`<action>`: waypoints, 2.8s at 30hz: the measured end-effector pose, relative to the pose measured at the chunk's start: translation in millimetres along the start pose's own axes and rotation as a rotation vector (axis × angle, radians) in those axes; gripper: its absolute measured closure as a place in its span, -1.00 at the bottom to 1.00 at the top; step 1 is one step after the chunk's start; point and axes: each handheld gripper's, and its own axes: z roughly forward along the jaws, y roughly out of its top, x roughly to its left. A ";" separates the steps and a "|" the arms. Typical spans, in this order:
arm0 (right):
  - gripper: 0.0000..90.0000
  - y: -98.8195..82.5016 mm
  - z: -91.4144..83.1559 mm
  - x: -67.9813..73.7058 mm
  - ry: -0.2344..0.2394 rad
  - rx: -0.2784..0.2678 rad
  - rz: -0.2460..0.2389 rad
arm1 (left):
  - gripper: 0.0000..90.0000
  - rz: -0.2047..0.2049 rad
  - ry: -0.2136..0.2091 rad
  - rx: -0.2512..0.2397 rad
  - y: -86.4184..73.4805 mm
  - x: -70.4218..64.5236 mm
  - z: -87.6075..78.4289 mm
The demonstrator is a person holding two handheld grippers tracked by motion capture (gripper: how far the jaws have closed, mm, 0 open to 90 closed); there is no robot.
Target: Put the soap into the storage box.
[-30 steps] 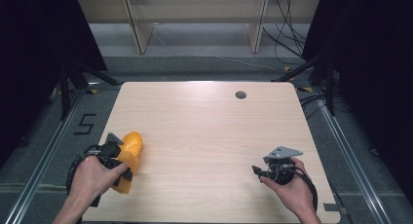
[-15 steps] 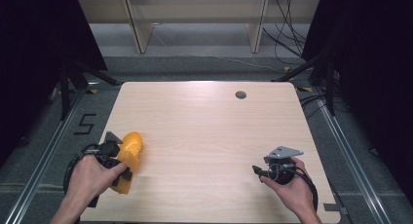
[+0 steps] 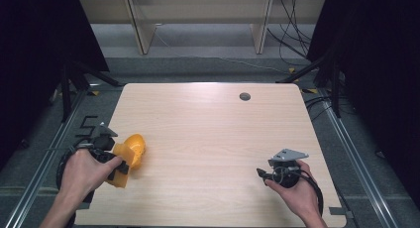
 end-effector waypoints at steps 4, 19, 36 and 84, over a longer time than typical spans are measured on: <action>0.01 -0.1 -0.2 -0.2 -0.001 0.003 -0.003 | 0.34 0.004 0.002 0.003 6.3 3.2 0.1; 0.01 -0.1 0.6 -1.3 -0.003 -0.011 -0.016 | 0.35 -0.010 0.028 -0.003 28.8 8.5 5.1; 0.01 -0.4 0.8 -1.6 -0.003 -0.012 -0.016 | 0.35 0.007 0.046 -0.007 53.2 11.9 22.5; 0.01 -0.4 0.3 1.0 0.008 0.011 0.015 | 0.34 0.114 0.112 0.009 71.1 15.6 66.7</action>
